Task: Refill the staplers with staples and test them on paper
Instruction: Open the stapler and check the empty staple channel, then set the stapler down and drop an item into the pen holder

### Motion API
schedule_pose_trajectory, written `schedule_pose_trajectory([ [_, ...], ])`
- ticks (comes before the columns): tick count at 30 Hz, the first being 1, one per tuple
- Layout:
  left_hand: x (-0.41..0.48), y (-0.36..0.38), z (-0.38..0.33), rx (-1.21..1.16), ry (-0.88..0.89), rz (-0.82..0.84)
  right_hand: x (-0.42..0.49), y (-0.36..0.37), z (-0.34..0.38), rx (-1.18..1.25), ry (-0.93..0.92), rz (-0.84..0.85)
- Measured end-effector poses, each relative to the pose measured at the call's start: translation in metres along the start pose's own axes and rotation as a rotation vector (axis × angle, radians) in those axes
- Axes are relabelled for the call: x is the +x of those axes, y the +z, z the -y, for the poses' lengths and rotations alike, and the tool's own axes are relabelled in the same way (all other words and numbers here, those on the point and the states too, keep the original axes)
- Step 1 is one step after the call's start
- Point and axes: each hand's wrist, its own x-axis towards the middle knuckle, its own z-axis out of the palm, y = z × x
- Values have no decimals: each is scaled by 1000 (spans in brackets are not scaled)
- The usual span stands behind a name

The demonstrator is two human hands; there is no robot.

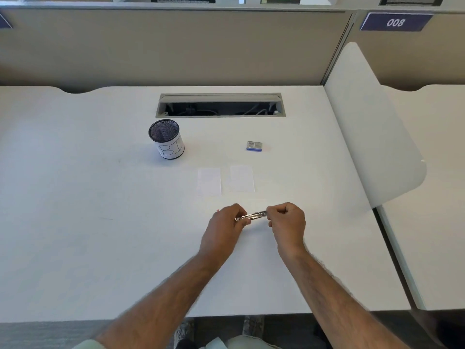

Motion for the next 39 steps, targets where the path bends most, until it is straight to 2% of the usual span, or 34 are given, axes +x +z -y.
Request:
schedule_pose_trajectory([
  [5,7,11,12,397,233,-19,6,1,-14,-197,-63,-16],
  [10,14,11,27,553,356,-34,2,6,-20,-292,-119,-14],
  [19,21,7,41,598,345,38,0,13,-27,-372,-117,21],
  [27,19,7,49,555,362,-18,3,15,-27,-362,-123,85],
  [31,17,7,50,549,394,-3,-1,8,-20,-286,-138,17],
  [34,19,1,49,518,418,-31,0,13,-1,-315,-226,9],
  [37,23,-16,54,424,361,-107,4,34,27,-421,-303,67],
  [39,29,-34,62,362,266,-147,9,54,47,-481,-320,191],
])
